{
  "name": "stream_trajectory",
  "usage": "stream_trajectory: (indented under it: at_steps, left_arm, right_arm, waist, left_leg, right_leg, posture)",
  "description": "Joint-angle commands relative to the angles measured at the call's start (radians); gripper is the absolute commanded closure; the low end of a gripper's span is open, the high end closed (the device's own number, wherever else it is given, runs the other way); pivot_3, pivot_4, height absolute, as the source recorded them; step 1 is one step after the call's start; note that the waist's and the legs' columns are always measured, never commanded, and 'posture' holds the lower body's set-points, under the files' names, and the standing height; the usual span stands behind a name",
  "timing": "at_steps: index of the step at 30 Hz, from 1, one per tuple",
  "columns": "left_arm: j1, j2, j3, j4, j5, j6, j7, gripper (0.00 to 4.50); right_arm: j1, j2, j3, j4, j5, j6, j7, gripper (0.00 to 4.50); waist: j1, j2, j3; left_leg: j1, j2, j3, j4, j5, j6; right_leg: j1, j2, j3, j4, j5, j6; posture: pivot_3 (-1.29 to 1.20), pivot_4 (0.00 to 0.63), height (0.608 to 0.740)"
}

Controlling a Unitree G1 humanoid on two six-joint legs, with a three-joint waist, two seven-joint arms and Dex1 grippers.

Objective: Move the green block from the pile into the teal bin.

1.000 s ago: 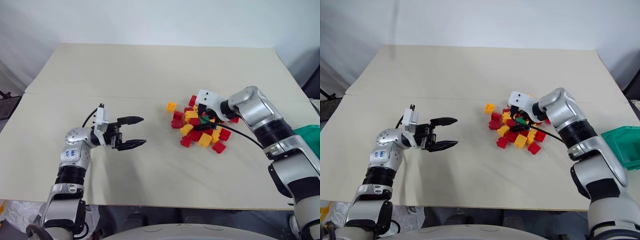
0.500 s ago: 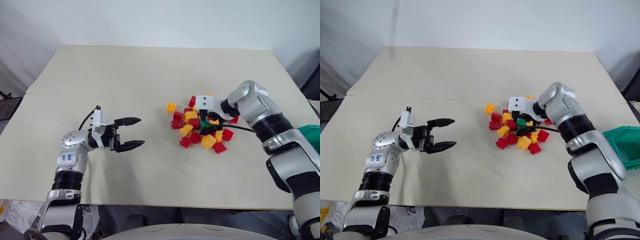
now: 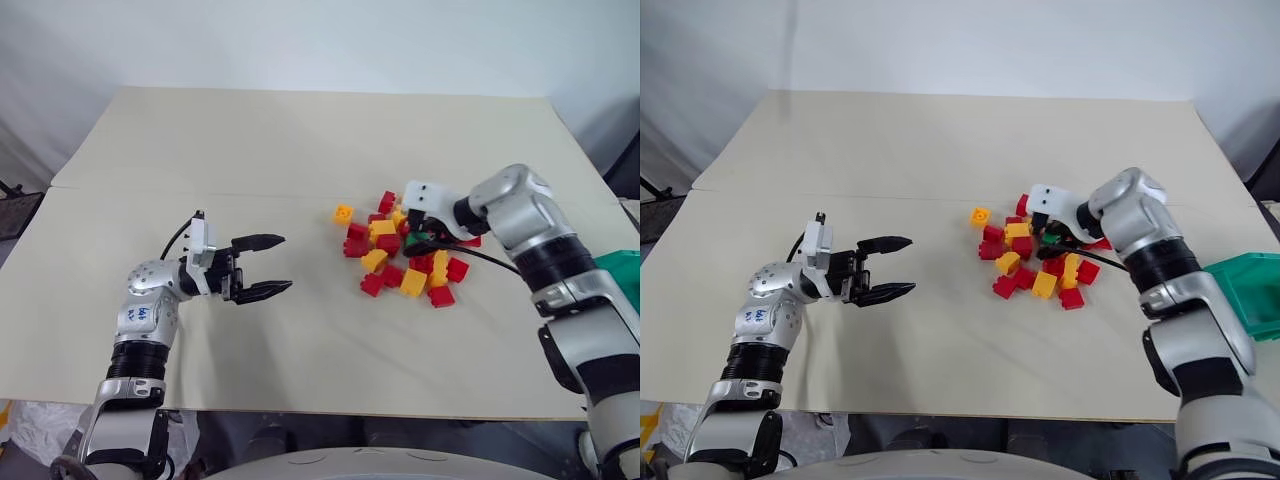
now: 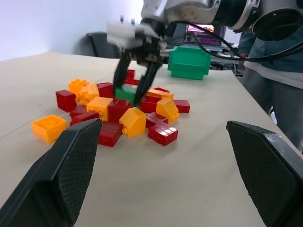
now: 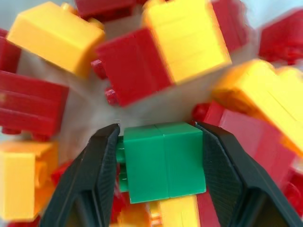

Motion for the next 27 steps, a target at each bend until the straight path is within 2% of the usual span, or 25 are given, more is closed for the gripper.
stream_trajectory:
  at_steps: [1, 6, 9, 14, 17, 21, 25, 27]
  left_arm:
    - [-0.038, -0.019, -0.021, -0.025, -0.009, 0.004, -0.005, 0.00]
    - [-0.090, -0.060, -0.076, -0.006, 0.026, -0.002, 0.004, 0.00]
    - [-0.163, -0.095, -0.116, 0.052, 0.084, -0.001, 0.069, 0.00]
    - [-0.265, -0.181, -0.158, 0.141, 0.131, -0.026, 0.109, 0.00]
    - [-0.302, -0.219, -0.165, 0.192, 0.136, -0.051, 0.091, 0.00]
    - [-0.339, -0.255, -0.169, 0.263, 0.150, -0.087, 0.075, 0.00]
    - [-0.361, -0.283, -0.170, 0.306, 0.156, -0.119, 0.063, 0.00]
    - [-0.371, -0.292, -0.167, 0.322, 0.161, -0.131, 0.064, 0.00]
  right_arm:
    - [0.038, -0.070, -0.148, -0.212, 0.084, 0.095, -0.015, 2.34]
    - [0.180, -0.159, -0.362, -0.481, 0.174, 0.238, -0.100, 2.34]
    - [0.337, -0.271, -0.498, -0.611, 0.165, 0.326, -0.155, 2.34]
    - [0.655, -0.470, -0.742, -0.701, 0.098, 0.419, -0.204, 2.34]
    - [0.807, -0.533, -0.845, -0.702, 0.069, 0.433, -0.215, 2.34]
    - [0.918, -0.585, -0.873, -0.652, 0.054, 0.421, -0.244, 2.34]
    - [0.905, -0.595, -0.792, -0.568, 0.059, 0.414, -0.315, 2.34]
    - [0.794, -0.561, -0.692, -0.463, 0.057, 0.355, -0.394, 1.64]
  waist:
    - [0.001, 0.000, 0.000]
    - [0.006, 0.000, 0.000]
    - [0.026, 0.000, 0.000]
    - [0.039, 0.000, 0.000]
    - [0.031, 0.000, 0.000]
    - [0.016, 0.000, 0.000]
    - [0.009, 0.000, 0.000]
    - [0.002, 0.000, 0.000]
  left_leg:
    - [-0.001, 0.000, 0.000, 0.000, 0.000, 0.000]
    - [-0.001, 0.000, 0.001, 0.000, 0.000, 0.001]
    - [0.000, 0.000, 0.002, 0.001, -0.001, 0.001]
    - [0.000, -0.001, 0.006, 0.002, -0.004, 0.007]
    - [0.002, -0.001, 0.012, 0.002, -0.004, 0.008]
    - [0.008, 0.000, 0.012, 0.002, -0.006, 0.011]
    - [0.010, 0.000, 0.012, 0.002, -0.005, 0.010]
    - [0.011, 0.001, 0.012, 0.002, -0.005, 0.010]
  right_leg:
    - [0.000, 0.000, 0.000, 0.000, 0.000, 0.000]
    - [0.000, 0.001, 0.000, 0.000, 0.000, 0.000]
    - [0.001, 0.001, 0.000, 0.000, 0.000, 0.000]
    - [0.003, 0.001, -0.001, -0.002, 0.000, 0.001]
    - [0.004, 0.001, 0.002, -0.002, 0.001, 0.001]
    - [0.007, 0.002, 0.004, -0.002, 0.001, 0.002]
    - [0.008, 0.003, 0.005, -0.002, 0.001, 0.002]
    - [0.008, 0.003, 0.005, -0.002, 0.001, 0.002]
  posture:
    - [0.00, 0.150, 0.740]
    - [0.00, 0.150, 0.740]
    - [0.00, 0.150, 0.740]
    - [0.00, 0.150, 0.740]
    - [0.00, 0.150, 0.740]
    - [0.00, 0.150, 0.740]
    - [0.00, 0.150, 0.740]
    - [0.00, 0.150, 0.740]
